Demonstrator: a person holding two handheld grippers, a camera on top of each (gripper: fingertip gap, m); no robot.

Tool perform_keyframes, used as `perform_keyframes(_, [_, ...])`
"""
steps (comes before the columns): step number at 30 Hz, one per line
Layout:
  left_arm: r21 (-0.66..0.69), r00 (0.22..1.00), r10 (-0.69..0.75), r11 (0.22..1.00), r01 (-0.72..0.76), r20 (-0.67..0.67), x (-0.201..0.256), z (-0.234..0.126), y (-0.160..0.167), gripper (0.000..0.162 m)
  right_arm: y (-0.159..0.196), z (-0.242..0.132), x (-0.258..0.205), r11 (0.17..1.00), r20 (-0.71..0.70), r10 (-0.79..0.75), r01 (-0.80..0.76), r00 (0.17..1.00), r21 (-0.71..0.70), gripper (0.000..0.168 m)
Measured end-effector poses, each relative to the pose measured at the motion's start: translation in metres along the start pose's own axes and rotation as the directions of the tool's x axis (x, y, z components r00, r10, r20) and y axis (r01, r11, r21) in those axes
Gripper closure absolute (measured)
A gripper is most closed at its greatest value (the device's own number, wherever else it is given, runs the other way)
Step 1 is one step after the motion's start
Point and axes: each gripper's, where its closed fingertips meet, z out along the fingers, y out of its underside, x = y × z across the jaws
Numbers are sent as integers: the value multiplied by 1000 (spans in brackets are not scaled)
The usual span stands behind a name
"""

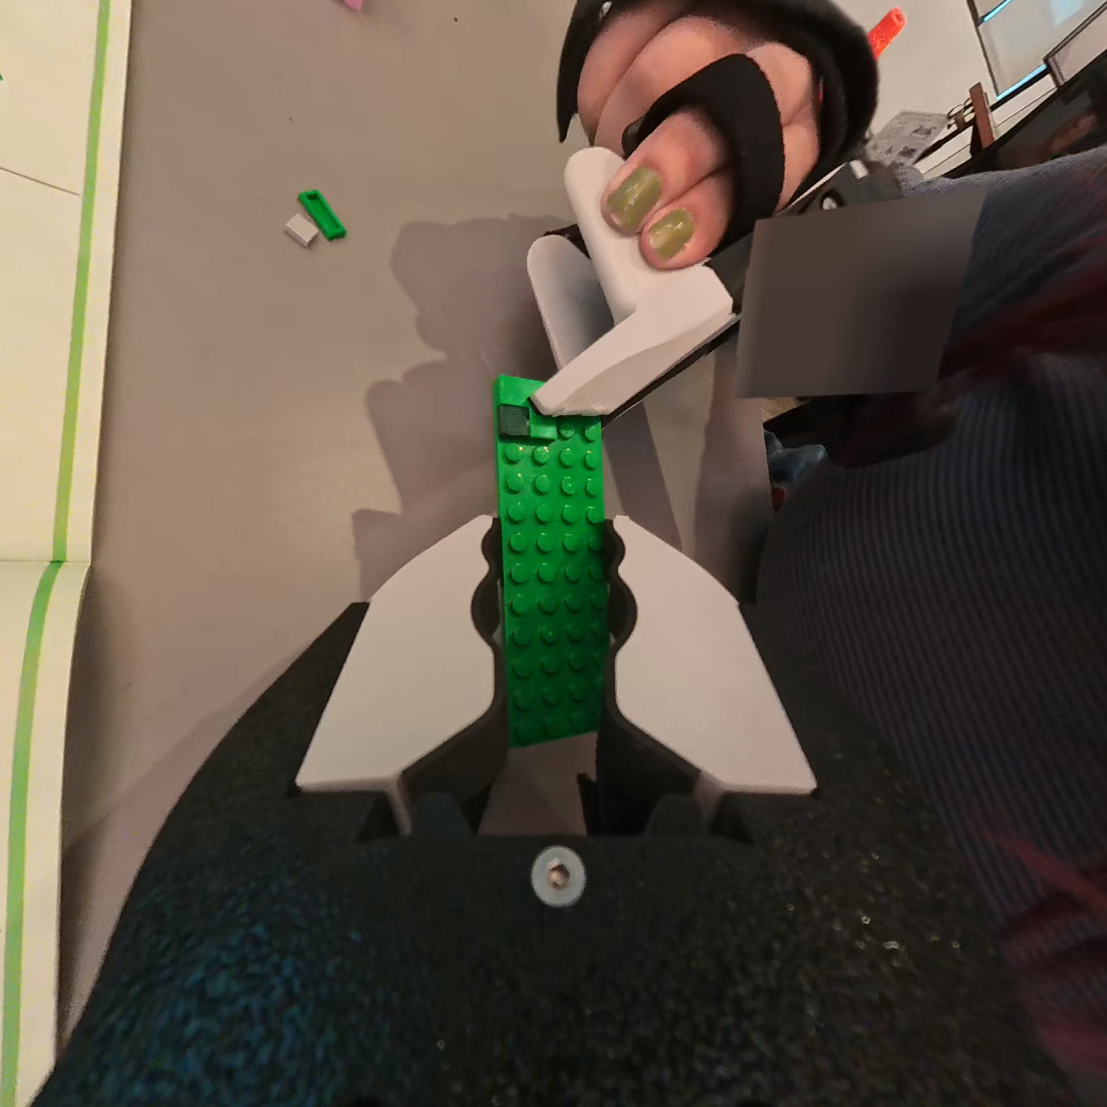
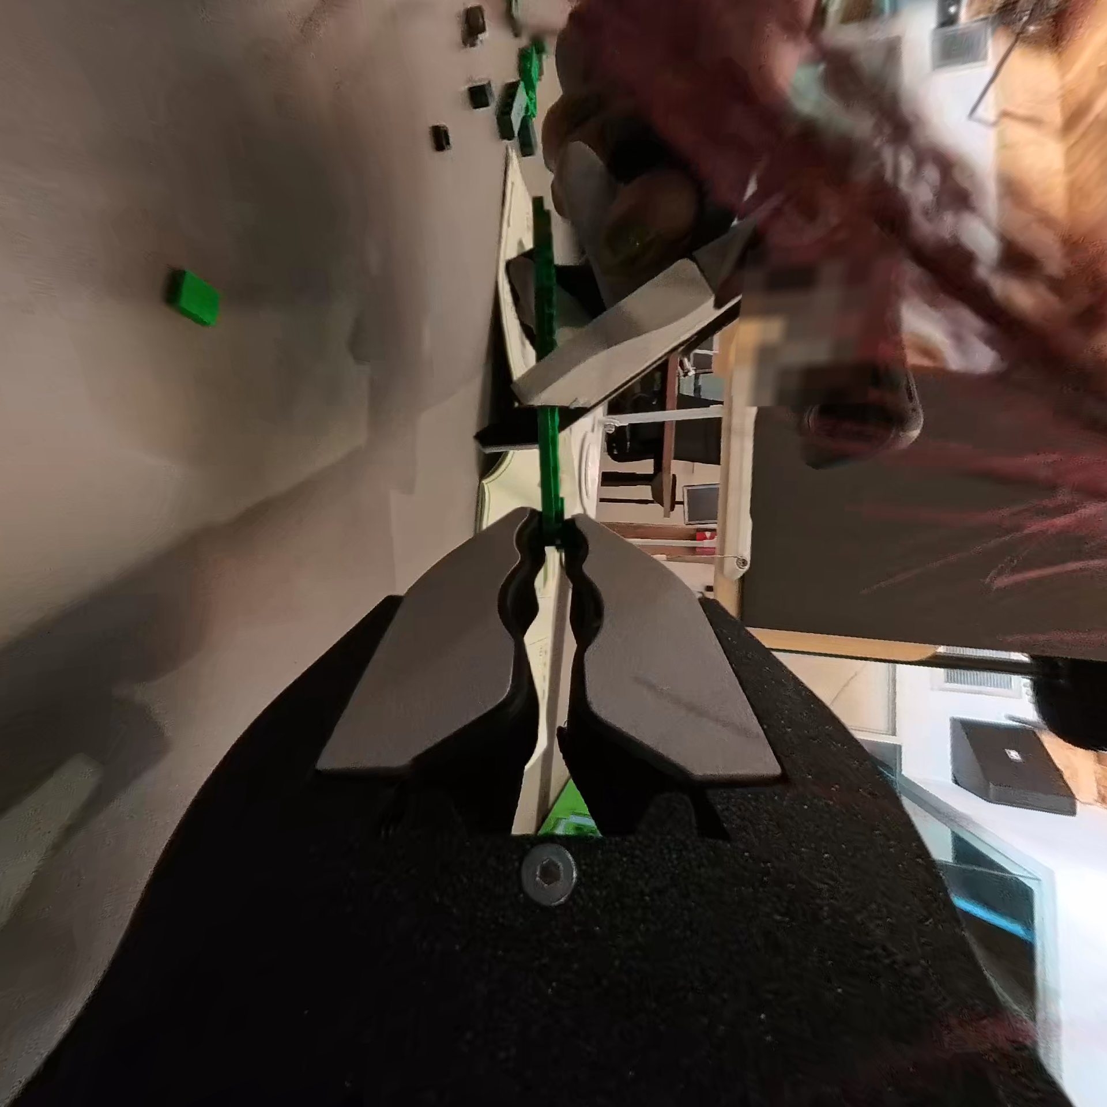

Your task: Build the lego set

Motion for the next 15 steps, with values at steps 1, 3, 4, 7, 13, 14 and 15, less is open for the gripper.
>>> perform_keyframes(1, [-5,1000,-5,1000,5,-7,0,1,1,130,0,0,-2,1000,10,-1,1,1000,0,162])
perform_keyframes(3, [-15,1000,-16,1000,15,-22,0,3,4,130,-1,-1,-4,1000,22,9,-9,1000,18,162])
perform_keyframes(4, [-16,999,-22,1000,21,-26,-1,4,4,130,-1,-1,-5,999,30,34,-35,999,26,162])
perform_keyframes(7, [5,998,-32,999,33,-53,0,4,2,130,-1,-1,-3,983,30,171,-172,985,63,159])
perform_keyframes(13, [-23,995,-16,1000,14,-102,9,8,6,131,-1,-3,-4,924,112,349,-361,931,126,141])
perform_keyframes(14, [-26,994,-14,1000,11,-109,10,9,6,131,-1,-4,-5,926,116,342,-356,932,129,146])
perform_keyframes(15, [-29,993,-13,1000,10,-117,11,10,6,130,-2,-4,-7,930,119,328,-343,937,133,152])
